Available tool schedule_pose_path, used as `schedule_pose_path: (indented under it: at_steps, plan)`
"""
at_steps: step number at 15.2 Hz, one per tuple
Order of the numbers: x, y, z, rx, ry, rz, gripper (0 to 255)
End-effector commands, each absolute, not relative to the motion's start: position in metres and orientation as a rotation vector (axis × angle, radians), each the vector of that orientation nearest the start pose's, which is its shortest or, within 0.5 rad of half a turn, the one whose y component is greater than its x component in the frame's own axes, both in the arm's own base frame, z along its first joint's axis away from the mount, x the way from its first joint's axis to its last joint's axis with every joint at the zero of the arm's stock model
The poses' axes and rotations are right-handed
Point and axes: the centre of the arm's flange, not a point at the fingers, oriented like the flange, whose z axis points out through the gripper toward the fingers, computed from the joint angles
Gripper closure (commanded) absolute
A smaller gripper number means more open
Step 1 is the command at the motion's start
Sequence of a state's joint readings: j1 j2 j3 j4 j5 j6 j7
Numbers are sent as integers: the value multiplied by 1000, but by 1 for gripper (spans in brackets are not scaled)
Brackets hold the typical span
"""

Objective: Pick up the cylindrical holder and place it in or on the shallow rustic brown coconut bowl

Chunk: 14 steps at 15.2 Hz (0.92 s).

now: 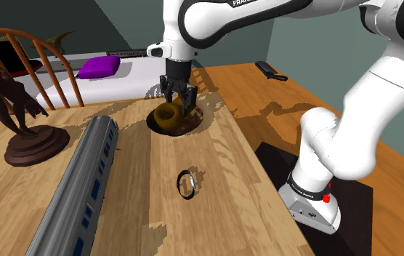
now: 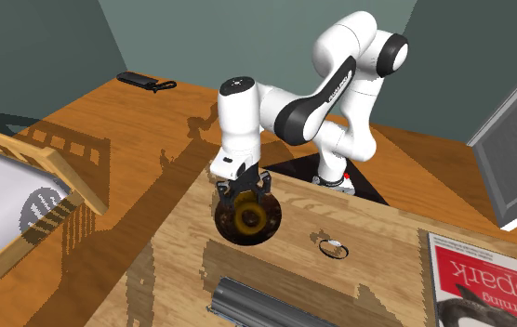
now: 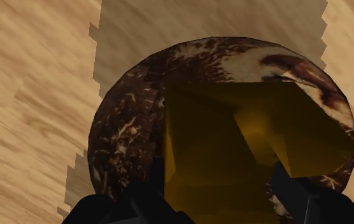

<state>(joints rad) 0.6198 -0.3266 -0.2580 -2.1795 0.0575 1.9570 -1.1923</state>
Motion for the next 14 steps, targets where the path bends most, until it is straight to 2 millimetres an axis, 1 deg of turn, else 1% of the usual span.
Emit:
schedule_pose_path:
  at_steps: [1, 4, 5, 10, 13, 14]
  plan:
    - [441, 161, 529, -2182, -2126, -213, 255]
    - [441, 161, 529, -2182, -2126, -213, 255]
    - [441, 161, 528, -2182, -2126, -213, 0]
    - [441, 161, 529, -2182, -2126, -213, 0]
    - [440, 155, 568, -2182, -2126, -213, 0]
    - [439, 153, 578, -2182, -2126, -213, 0]
